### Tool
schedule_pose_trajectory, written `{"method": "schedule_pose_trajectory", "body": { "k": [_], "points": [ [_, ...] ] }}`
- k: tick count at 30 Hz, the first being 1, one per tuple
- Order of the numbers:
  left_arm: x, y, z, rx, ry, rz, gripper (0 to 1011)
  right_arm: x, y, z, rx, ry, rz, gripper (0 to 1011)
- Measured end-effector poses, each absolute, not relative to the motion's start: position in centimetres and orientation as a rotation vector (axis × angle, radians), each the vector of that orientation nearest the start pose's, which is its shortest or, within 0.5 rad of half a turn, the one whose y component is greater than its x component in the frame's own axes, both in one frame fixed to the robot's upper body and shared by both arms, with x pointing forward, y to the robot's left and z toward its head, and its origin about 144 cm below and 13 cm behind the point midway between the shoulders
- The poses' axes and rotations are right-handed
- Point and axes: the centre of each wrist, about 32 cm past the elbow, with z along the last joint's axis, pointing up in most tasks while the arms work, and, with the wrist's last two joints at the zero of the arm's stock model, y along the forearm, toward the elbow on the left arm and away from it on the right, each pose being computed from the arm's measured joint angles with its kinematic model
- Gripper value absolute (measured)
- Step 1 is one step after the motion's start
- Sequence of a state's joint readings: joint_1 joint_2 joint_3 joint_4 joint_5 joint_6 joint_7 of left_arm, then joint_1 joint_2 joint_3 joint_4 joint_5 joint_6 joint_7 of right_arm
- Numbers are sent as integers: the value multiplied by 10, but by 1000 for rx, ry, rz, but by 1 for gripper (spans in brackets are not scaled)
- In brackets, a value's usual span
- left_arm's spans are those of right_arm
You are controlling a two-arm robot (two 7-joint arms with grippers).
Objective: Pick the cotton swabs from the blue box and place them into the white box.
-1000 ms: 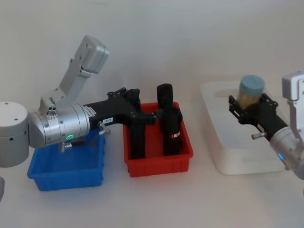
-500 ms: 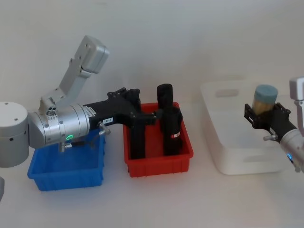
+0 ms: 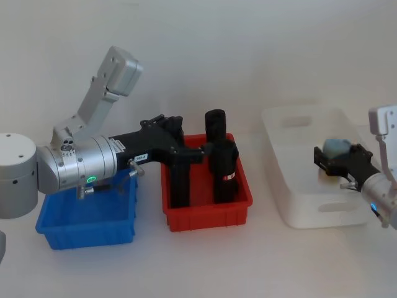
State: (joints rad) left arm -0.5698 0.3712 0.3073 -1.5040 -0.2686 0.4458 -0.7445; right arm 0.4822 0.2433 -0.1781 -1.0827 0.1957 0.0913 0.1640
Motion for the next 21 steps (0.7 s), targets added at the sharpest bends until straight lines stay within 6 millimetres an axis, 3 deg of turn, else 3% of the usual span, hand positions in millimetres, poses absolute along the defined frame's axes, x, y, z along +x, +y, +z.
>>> {"method": "schedule_pose_trajectory", "body": {
  "k": [10,21],
  "points": [
    [575,252,1324,228,-60,641,1004,593,-286,1173,-180,37,-1361,1000],
    [575,252,1324,228,-60,641,1004,591,-286,1175,-136,-22,-1370,1002]
  ]
}}
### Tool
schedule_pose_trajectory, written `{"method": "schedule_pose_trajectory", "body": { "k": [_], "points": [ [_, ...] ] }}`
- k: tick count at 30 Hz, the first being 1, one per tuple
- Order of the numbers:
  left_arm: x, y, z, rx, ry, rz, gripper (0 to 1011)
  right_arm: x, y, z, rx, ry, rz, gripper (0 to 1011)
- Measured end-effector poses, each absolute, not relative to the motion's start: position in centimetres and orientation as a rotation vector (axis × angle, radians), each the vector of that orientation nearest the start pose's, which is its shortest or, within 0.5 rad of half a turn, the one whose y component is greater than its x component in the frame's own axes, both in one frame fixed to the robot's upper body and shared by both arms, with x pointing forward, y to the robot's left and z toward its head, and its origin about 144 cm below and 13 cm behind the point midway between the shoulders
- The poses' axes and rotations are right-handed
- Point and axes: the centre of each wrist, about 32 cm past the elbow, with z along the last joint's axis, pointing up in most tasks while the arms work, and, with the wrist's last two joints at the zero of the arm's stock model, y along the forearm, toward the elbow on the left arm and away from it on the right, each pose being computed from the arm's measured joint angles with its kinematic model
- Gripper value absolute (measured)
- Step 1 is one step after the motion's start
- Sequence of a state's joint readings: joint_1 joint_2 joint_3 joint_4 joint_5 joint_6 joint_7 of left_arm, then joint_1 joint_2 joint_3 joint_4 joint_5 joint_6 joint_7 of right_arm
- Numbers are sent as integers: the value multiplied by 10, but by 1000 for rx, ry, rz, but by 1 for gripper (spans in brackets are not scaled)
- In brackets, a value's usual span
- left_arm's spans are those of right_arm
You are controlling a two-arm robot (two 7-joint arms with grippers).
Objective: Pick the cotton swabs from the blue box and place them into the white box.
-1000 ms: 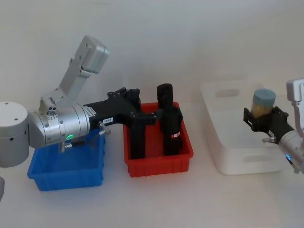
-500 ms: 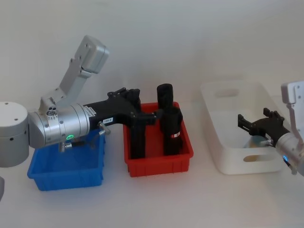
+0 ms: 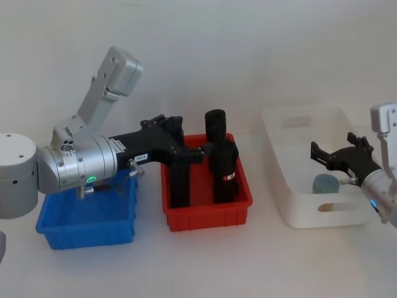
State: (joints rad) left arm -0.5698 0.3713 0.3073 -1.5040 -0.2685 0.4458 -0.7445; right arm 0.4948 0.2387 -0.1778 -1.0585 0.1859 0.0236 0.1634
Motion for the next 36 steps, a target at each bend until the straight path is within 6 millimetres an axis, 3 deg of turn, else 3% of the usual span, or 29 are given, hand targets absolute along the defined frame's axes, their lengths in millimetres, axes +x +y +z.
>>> {"method": "schedule_pose_trajectory", "body": {
  "k": [20,36],
  "points": [
    [575,252,1324,228,-60,641,1004,572,-286,1191,7,-165,-1409,1002],
    [570,248,1313,226,-78,679,1004,558,-281,1190,16,-168,-1395,1002]
  ]
}}
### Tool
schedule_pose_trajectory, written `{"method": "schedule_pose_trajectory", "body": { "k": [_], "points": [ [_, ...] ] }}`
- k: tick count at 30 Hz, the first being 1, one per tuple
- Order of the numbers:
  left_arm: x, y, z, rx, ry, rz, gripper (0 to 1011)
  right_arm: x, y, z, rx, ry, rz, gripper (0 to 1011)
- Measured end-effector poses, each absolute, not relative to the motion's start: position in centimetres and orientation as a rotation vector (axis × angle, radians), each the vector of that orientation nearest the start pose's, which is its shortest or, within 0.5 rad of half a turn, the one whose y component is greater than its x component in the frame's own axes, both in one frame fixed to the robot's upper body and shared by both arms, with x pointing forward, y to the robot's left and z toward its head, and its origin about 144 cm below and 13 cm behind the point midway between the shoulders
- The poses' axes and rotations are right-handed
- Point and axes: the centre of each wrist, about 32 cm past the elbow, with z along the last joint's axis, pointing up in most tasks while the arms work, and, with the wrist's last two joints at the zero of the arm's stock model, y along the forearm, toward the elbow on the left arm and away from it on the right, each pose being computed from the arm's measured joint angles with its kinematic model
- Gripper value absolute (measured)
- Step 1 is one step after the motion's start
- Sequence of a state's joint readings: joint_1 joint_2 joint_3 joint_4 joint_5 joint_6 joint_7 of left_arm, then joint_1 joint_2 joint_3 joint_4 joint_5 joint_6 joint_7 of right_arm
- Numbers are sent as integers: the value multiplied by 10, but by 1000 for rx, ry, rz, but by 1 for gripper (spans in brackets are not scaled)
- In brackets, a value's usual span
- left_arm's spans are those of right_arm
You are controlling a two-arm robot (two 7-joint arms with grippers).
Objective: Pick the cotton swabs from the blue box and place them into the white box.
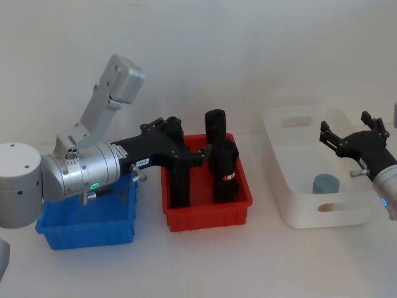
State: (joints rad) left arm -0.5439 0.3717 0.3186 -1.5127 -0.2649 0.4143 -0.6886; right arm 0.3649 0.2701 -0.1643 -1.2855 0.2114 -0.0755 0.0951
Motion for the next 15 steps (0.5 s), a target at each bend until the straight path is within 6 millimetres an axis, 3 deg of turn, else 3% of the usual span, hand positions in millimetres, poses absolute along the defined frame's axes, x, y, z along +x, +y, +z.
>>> {"method": "schedule_pose_trajectory", "body": {
  "k": [15],
  "points": [
    [552,233,1279,203,-149,811,1004,518,-266,1185,14,-143,-1340,1002]
  ]
}}
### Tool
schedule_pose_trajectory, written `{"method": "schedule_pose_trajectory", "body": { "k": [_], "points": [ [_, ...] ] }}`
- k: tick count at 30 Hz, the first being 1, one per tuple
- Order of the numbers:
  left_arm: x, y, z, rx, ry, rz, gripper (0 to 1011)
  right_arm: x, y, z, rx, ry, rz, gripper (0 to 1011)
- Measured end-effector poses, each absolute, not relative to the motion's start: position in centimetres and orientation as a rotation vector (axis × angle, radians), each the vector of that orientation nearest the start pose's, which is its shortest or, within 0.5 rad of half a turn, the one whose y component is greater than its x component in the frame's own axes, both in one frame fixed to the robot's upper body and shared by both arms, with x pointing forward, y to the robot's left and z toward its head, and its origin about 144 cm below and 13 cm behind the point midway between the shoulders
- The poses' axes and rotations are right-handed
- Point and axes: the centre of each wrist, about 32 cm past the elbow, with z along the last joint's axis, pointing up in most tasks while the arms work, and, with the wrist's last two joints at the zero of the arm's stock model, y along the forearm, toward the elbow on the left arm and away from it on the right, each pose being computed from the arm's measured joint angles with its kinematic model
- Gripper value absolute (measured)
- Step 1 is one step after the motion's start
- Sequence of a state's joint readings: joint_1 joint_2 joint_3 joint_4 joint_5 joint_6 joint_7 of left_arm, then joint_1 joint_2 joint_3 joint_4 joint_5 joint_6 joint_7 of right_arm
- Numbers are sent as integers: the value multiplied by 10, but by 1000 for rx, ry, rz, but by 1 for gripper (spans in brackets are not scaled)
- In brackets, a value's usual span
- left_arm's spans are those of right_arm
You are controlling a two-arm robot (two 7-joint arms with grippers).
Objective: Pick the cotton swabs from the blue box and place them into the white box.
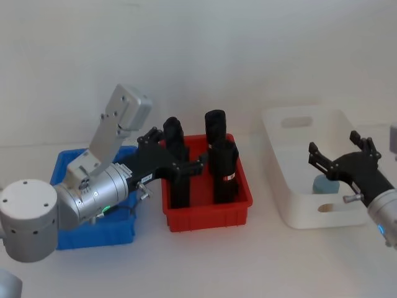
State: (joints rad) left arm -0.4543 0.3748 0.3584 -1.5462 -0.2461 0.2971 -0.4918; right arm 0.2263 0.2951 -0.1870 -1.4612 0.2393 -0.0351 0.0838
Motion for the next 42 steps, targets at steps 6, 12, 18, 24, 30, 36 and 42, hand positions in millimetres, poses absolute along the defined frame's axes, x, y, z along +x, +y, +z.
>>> {"method": "schedule_pose_trajectory", "body": {
  "k": [6,12,18,24,30,36,42],
  "points": [
    [543,227,1266,188,-175,863,1004,501,-259,1184,15,-128,-1315,1002],
    [534,221,1253,169,-200,916,1004,483,-252,1185,18,-113,-1288,1002],
    [524,215,1240,146,-222,967,1004,464,-245,1186,21,-96,-1261,1002],
    [516,210,1230,125,-238,1012,1004,450,-239,1188,24,-81,-1239,1002],
    [503,204,1216,93,-256,1070,1004,444,-237,1189,25,-74,-1230,1002],
    [496,200,1208,72,-265,1105,1004,443,-237,1189,26,-74,-1230,1002],
    [492,198,1204,61,-268,1122,1004,443,-237,1189,26,-74,-1230,1002]
  ]
}}
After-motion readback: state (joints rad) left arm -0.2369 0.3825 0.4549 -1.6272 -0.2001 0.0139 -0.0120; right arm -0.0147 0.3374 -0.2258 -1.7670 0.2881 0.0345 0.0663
